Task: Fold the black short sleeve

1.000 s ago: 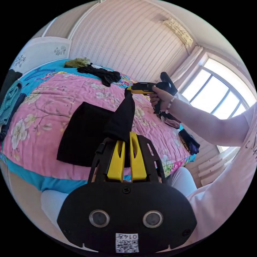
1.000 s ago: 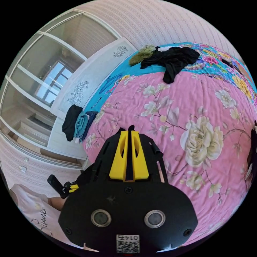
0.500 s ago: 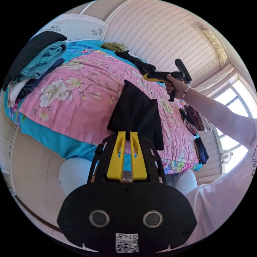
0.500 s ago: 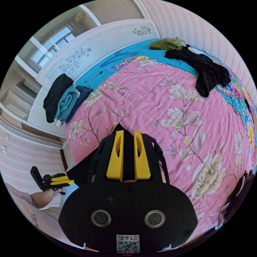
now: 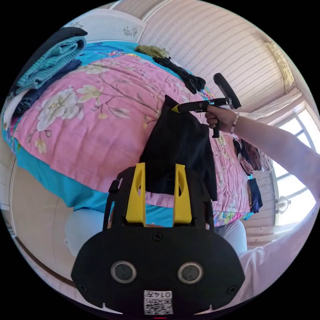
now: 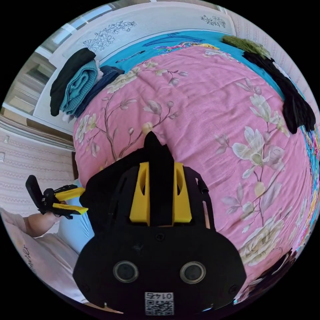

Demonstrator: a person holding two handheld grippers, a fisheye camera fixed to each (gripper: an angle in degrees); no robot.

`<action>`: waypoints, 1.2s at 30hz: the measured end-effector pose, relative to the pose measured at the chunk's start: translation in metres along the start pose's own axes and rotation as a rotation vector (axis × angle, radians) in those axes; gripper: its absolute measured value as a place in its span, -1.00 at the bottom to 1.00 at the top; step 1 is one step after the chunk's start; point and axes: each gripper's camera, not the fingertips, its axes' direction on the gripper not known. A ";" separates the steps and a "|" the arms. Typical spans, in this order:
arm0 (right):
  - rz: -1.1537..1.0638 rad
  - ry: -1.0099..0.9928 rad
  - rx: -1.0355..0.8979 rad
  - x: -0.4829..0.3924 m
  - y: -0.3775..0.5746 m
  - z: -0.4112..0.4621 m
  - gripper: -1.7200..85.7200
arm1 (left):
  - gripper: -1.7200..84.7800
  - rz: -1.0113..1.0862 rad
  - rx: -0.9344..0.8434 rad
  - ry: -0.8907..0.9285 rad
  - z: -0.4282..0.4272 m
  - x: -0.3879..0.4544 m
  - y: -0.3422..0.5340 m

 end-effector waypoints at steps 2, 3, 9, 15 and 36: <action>-0.029 -0.028 0.013 -0.007 0.008 -0.007 -0.85 | -0.74 0.093 0.017 -0.082 -0.005 0.017 0.003; -0.049 -0.035 0.055 -0.014 0.017 -0.016 -0.87 | -0.84 0.125 0.039 -0.095 -0.011 0.023 0.006; -0.160 -0.046 0.325 -0.069 0.090 -0.086 -0.90 | -0.98 0.159 0.087 0.052 -0.073 0.050 0.023; -0.309 -0.001 0.399 -0.147 0.117 -0.140 -0.90 | -0.98 0.249 0.226 0.031 -0.157 0.070 0.054; -1.309 0.241 0.471 -0.498 0.168 -0.236 -0.90 | -0.50 0.055 0.937 0.046 -0.386 -0.019 0.164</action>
